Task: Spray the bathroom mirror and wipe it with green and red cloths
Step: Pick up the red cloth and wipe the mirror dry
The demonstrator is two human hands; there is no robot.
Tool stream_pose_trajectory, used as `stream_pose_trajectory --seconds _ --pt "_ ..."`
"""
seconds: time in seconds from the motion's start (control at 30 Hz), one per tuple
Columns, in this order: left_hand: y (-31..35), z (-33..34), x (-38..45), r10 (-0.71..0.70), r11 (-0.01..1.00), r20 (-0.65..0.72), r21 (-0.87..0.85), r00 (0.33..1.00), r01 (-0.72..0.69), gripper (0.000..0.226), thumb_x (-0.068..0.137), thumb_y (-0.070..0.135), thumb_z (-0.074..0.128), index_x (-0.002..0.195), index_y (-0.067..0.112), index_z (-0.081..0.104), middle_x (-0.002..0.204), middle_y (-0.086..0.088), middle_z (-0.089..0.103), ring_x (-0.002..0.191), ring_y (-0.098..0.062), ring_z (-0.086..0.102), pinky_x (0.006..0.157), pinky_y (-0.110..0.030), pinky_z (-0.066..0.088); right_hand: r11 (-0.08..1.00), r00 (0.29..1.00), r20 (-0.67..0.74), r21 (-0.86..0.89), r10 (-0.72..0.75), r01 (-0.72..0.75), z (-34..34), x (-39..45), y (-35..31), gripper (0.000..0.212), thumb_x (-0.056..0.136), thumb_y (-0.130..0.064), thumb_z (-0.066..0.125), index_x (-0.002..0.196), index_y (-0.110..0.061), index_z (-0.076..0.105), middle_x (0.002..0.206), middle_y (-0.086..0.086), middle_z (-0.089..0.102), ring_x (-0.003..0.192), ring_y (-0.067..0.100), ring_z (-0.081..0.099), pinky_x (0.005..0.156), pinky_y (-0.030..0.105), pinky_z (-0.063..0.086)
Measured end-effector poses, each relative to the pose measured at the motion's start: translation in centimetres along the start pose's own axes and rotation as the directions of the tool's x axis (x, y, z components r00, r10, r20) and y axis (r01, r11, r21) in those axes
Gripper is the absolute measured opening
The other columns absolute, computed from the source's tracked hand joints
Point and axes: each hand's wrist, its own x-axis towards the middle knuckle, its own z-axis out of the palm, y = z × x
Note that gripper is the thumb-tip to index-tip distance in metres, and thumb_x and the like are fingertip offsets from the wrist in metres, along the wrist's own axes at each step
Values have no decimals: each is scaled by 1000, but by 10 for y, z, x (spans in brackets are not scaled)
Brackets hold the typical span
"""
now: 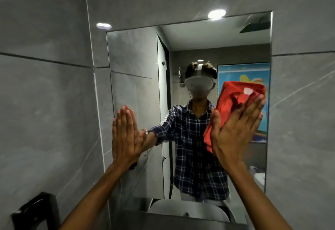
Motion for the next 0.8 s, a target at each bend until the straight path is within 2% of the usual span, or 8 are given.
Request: stream_pose_trajectory --seconds 0.1,0.2,0.27,0.37,0.47,0.53,0.67,0.8 --pt "-8 8 -2 28 999 -1 33 1000 -27 73 103 46 14 163 9 -8 173 -21 4 162 -33 5 131 -54 11 995 993 -80 51 90 -86 23 -8 -68 85 107 -54 32 161 -10 -17 171 28 1 160 43 7 130 59 15" --pt "-13 12 -2 48 998 -26 38 999 -47 71 103 40 16 163 13 -10 175 -16 0 163 -27 -1 131 -55 11 972 976 9 86 -219 217 43 -21 -132 75 109 -47 26 164 -6 -5 172 23 -7 161 41 5 132 55 6" --pt "-16 13 -1 70 997 -48 42 996 -68 73 103 43 18 164 12 -7 175 -16 0 163 -25 -2 129 -57 13 897 894 115 153 -433 415 53 -34 -164 71 108 -45 21 165 -4 8 173 22 0 162 37 4 131 55 5" --pt "-18 13 -1 149 986 -65 90 987 -143 97 97 71 24 163 4 3 167 -32 16 163 -27 -2 130 -57 12 732 714 164 177 -681 658 61 -44 -175 70 108 -43 33 164 -4 15 174 20 7 162 33 6 132 50 -3" --pt "-14 10 -1 102 992 -65 82 993 -97 72 106 47 16 164 8 -1 170 -27 12 163 -24 -2 126 -61 19 653 627 184 173 -757 737 56 -35 -143 76 105 -43 38 165 -7 11 175 15 1 163 29 2 131 52 2" --pt "-12 8 0 59 996 -41 76 997 -56 70 102 33 20 164 9 -1 174 -18 4 163 -24 -1 128 -58 17 669 643 196 125 -741 733 46 -23 -109 80 103 -45 38 166 -8 5 175 15 -5 163 29 -3 131 55 6" --pt "-8 5 0 40 997 -7 69 999 -40 75 98 31 25 163 5 -1 173 -21 7 163 -31 5 130 -56 14 779 768 141 55 -625 624 15 16 -23 85 101 -42 39 165 -8 -5 174 15 -13 163 31 -4 132 54 6" --pt "-5 3 -1 9 999 8 49 1000 -9 74 98 32 25 162 -2 9 172 -22 10 161 -35 12 129 -56 16 974 974 -26 21 -226 227 -17 72 43 80 103 -37 37 166 -11 -5 175 14 -4 163 30 1 132 51 10"
